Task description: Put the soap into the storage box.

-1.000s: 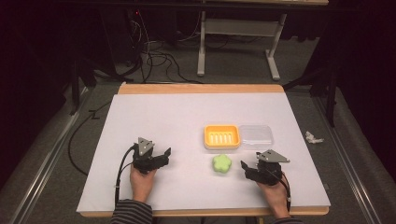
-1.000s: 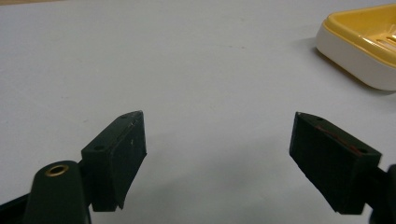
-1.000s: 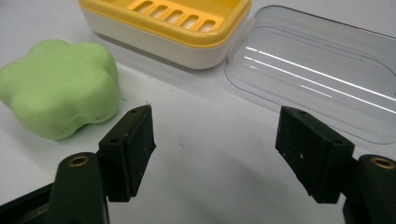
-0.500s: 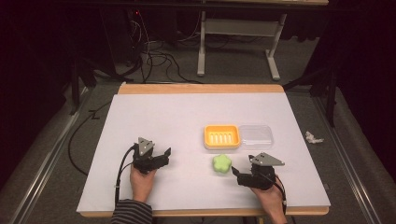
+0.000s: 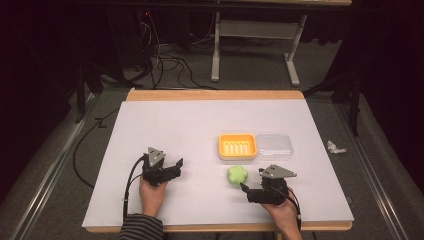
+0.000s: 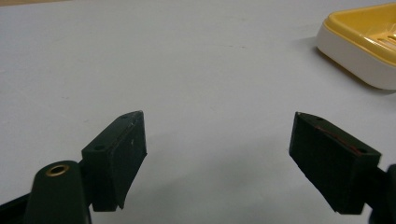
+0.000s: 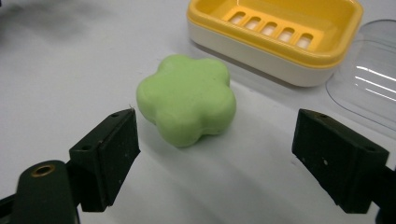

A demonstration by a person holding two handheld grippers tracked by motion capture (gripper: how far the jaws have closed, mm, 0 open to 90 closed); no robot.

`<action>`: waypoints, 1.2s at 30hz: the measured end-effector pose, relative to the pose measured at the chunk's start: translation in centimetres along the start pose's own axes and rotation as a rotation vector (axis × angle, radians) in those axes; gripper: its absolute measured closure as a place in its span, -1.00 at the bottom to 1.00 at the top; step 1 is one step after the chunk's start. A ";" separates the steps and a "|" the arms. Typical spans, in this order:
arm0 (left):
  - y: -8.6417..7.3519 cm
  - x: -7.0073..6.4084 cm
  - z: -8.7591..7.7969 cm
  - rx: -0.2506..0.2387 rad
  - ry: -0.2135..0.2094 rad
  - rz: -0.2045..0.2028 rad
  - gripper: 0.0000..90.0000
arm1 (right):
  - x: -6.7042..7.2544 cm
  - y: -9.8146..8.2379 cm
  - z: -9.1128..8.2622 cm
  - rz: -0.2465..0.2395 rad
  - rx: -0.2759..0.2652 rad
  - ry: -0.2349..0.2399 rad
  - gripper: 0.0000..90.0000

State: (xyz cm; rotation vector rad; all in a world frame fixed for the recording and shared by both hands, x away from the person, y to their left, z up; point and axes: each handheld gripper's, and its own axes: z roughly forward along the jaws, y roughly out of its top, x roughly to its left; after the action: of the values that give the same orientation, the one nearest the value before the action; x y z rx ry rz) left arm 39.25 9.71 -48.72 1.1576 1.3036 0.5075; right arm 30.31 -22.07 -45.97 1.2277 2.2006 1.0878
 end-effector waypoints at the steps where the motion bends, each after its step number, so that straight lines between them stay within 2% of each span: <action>1: 0.0 0.0 0.0 0.000 0.000 0.000 -0.57 | 0.1 0.1 0.0 0.009 -0.005 0.003 -0.66; 8: 0.0 0.0 0.0 0.000 0.001 0.000 -0.57 | 1.1 1.0 1.6 -0.025 0.032 0.040 -0.66; 14: 0.0 0.0 0.0 -0.001 0.001 -0.004 -0.57 | 1.7 1.6 2.9 -0.038 0.065 0.036 -0.66; 23: 0.0 0.1 0.0 0.002 0.001 -0.004 -0.57 | 1.4 2.8 4.2 -0.051 0.125 0.013 -0.66; 26: 0.0 0.1 0.0 0.001 0.001 -0.001 -0.57 | 1.3 3.4 4.9 -0.064 0.175 0.016 -0.65; 30: 0.0 0.1 0.0 0.001 0.000 -0.004 -0.57 | 1.2 3.6 5.7 -0.072 0.211 0.026 -0.64; 34: 0.0 0.1 0.0 0.001 0.000 -0.004 -0.57 | 1.2 3.4 6.2 -0.077 0.238 0.035 -0.47; 36: 0.0 0.1 0.0 0.001 0.001 -0.004 -0.57 | 1.2 3.4 6.3 -0.085 0.242 0.035 -0.46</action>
State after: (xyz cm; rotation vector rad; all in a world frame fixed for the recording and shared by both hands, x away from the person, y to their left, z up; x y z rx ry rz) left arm 39.29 9.77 -48.72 1.1556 1.3068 0.5041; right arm 35.54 -17.25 -47.20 1.2061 2.4438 0.8353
